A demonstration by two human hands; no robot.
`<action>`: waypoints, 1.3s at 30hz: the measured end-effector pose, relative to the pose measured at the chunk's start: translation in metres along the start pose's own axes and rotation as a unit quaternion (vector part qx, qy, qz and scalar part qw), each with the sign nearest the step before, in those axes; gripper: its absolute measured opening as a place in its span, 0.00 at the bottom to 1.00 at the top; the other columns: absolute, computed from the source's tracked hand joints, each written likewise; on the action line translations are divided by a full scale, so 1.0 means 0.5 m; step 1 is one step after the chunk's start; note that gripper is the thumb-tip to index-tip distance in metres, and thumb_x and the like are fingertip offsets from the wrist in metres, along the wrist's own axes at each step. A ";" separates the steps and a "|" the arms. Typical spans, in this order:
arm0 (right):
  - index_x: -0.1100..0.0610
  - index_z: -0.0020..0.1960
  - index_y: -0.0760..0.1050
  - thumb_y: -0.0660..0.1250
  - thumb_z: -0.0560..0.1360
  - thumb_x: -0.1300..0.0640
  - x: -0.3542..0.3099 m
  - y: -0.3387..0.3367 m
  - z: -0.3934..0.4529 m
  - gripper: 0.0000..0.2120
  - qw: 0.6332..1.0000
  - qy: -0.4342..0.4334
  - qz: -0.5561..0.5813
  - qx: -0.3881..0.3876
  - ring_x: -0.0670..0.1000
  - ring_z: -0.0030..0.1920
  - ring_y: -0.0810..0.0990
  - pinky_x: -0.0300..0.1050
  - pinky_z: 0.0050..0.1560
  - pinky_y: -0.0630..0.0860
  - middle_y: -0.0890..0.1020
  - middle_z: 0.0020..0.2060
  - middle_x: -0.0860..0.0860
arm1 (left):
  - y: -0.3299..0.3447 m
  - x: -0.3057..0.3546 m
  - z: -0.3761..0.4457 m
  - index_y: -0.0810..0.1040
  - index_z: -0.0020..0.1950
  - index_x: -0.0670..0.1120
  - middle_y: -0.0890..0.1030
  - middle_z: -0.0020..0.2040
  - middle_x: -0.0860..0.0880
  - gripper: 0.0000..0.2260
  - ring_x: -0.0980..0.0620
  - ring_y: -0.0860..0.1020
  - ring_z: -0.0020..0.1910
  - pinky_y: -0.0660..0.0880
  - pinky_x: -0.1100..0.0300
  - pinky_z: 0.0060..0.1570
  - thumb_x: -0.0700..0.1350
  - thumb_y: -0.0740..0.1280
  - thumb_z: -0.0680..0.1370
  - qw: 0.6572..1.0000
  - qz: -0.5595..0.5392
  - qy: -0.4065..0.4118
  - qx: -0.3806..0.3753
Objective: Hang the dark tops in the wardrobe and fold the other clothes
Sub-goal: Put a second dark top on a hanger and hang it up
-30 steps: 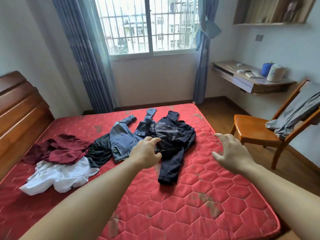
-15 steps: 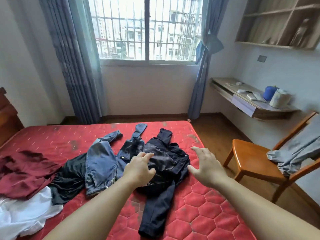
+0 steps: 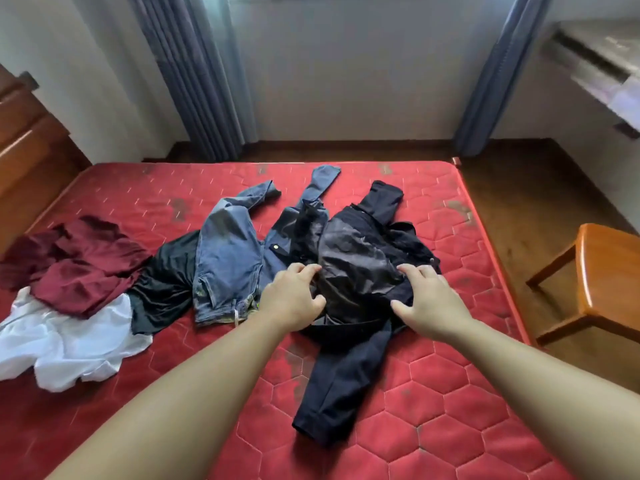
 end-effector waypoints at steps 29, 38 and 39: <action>0.53 0.57 0.75 0.60 0.78 0.43 0.237 0.683 0.358 0.16 0.982 -0.075 -0.157 0.077 0.63 0.52 0.70 0.56 0.43 0.73 0.71 0.58 0.57 | 0.778 -0.247 0.284 0.47 0.75 0.70 0.44 0.80 0.57 0.24 0.43 0.32 0.76 0.43 0.27 0.68 0.61 0.52 0.81 0.995 0.052 -0.014 -0.081; 0.54 0.54 0.77 0.49 0.83 0.46 0.165 0.734 0.101 0.20 0.989 0.012 -0.040 -0.145 0.61 0.56 0.78 0.52 0.54 0.73 0.79 0.54 0.56 | 0.748 -0.230 0.021 0.57 0.77 0.61 0.61 0.77 0.59 0.36 0.52 0.53 0.78 0.40 0.43 0.76 0.66 0.64 0.71 0.986 -0.021 -0.002 -0.164; 0.56 0.54 0.77 0.51 0.83 0.48 0.147 0.748 0.059 0.18 0.980 0.013 -0.025 -0.196 0.61 0.56 0.78 0.51 0.54 0.73 0.80 0.55 0.57 | 0.738 -0.213 -0.013 0.53 0.78 0.59 0.60 0.77 0.60 0.45 0.55 0.55 0.78 0.44 0.47 0.77 0.68 0.66 0.66 0.984 -0.060 0.015 -0.168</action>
Point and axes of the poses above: each hand's wrist, its own z-axis towards the middle knuckle, its own y-axis out of the palm, x = y × z, the point moved 7 cm from there along z, towards the middle knuckle
